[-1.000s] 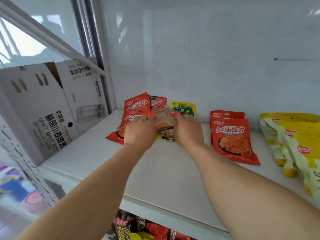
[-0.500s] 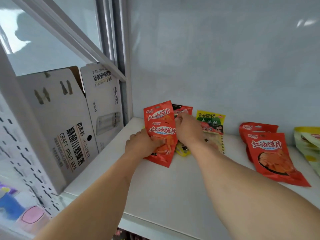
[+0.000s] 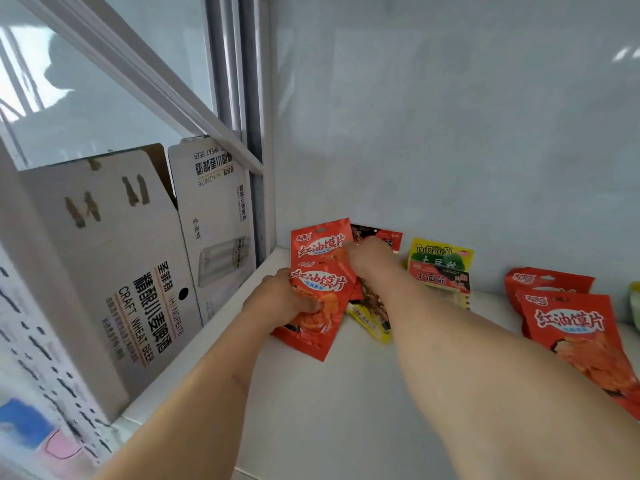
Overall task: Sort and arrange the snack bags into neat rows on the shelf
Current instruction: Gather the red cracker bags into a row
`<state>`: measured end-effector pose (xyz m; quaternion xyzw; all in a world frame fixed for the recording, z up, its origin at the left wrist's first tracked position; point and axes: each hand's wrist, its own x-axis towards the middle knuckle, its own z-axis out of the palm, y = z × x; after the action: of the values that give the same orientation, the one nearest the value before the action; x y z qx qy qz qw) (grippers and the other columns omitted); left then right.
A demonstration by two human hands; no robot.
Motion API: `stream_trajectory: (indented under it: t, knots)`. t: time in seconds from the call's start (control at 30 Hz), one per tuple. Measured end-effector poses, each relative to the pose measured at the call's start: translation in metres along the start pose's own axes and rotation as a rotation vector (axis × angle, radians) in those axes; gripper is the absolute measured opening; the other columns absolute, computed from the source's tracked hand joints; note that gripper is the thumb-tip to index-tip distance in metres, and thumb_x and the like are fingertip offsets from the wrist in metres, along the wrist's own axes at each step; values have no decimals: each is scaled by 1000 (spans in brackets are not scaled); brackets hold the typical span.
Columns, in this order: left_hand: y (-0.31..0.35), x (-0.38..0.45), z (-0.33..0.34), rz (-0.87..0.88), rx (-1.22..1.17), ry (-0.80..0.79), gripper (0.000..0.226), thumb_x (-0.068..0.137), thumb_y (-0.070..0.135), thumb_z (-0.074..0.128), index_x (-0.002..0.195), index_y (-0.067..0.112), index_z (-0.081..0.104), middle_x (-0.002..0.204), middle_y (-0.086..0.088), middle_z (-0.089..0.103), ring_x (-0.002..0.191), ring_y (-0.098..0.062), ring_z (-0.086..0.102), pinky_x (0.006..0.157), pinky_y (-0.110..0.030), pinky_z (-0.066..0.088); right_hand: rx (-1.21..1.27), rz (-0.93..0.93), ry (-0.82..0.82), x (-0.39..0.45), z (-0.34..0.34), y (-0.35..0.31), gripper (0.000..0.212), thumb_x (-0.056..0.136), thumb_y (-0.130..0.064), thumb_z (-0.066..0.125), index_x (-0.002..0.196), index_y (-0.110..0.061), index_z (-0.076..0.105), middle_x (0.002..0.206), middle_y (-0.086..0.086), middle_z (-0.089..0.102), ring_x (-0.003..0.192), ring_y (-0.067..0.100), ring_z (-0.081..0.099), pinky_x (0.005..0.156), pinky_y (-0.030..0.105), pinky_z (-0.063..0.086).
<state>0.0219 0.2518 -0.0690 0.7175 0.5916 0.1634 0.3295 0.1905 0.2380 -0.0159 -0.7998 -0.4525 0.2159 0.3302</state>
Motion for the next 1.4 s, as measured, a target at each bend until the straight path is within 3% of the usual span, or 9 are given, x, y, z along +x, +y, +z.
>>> stream_trajectory:
  t: [0.1, 0.37, 0.5, 0.63, 0.8, 0.97, 1.07, 1.23, 1.4]
  knots:
    - [1, -2, -1, 25, -14, -11, 89, 59, 56, 86, 136, 31, 48, 126, 3, 66, 105, -19, 66, 93, -43, 56, 222, 80, -29, 8, 3, 0, 52, 97, -45, 55, 122, 1, 58, 101, 10, 69, 91, 27, 68, 87, 39, 57]
    - [2, -21, -2, 90, -97, -2, 80, 78, 41, 83, 145, 31, 39, 132, 5, 63, 99, -14, 62, 88, -32, 51, 319, 162, -128, 8, 1, 1, 47, 84, -37, 78, 112, -6, 57, 90, 12, 71, 77, 27, 72, 78, 40, 61]
    - [3, -31, -2, 76, -176, 7, 86, 78, 41, 83, 149, 34, 34, 134, 6, 61, 104, -16, 64, 89, -33, 54, 336, 135, -142, 5, 0, 2, 39, 85, -32, 77, 108, -6, 58, 83, 10, 68, 67, 24, 69, 63, 33, 58]
    - [9, -41, -1, 5, -314, 11, 83, 82, 34, 81, 150, 34, 33, 130, 1, 62, 104, -21, 67, 91, -38, 56, 357, 54, -151, 3, 1, 5, 25, 93, -32, 67, 95, -8, 60, 89, 9, 71, 77, 26, 72, 78, 40, 61]
    - [13, -49, 2, -85, -394, 42, 78, 80, 33, 83, 145, 26, 40, 128, -2, 64, 106, -24, 66, 95, -41, 55, 602, -3, -150, -3, -2, 19, 16, 97, -26, 62, 104, -11, 63, 90, 8, 74, 69, 22, 72, 63, 33, 60]
    - [16, -63, 6, -147, -405, 22, 65, 79, 34, 83, 134, 21, 52, 124, -3, 67, 105, -25, 67, 98, -45, 54, 810, 64, -214, -23, -13, 32, 23, 98, -33, 58, 101, -11, 64, 78, 7, 77, 67, 25, 73, 78, 46, 59]
    - [19, -74, 8, -114, -411, 5, 61, 80, 31, 83, 132, 21, 51, 124, -3, 66, 105, -25, 67, 97, -44, 54, 861, 39, -251, -38, -19, 41, 29, 92, -40, 68, 105, -14, 66, 88, 9, 78, 80, 29, 76, 84, 53, 58]
    - [18, -92, 16, -32, -439, 6, 56, 78, 33, 82, 126, 24, 55, 119, 1, 68, 103, -23, 68, 97, -44, 55, 894, 51, -159, -70, -38, 52, 22, 89, -30, 74, 101, -14, 66, 85, 9, 77, 70, 27, 74, 66, 45, 62]
    - [13, -118, 25, 38, -608, -70, 31, 81, 19, 80, 107, 16, 65, 103, -4, 75, 94, -27, 73, 91, -45, 58, 938, 76, 32, -105, -55, 84, 18, 89, -29, 73, 100, -15, 69, 86, 10, 77, 65, 26, 75, 67, 47, 61]
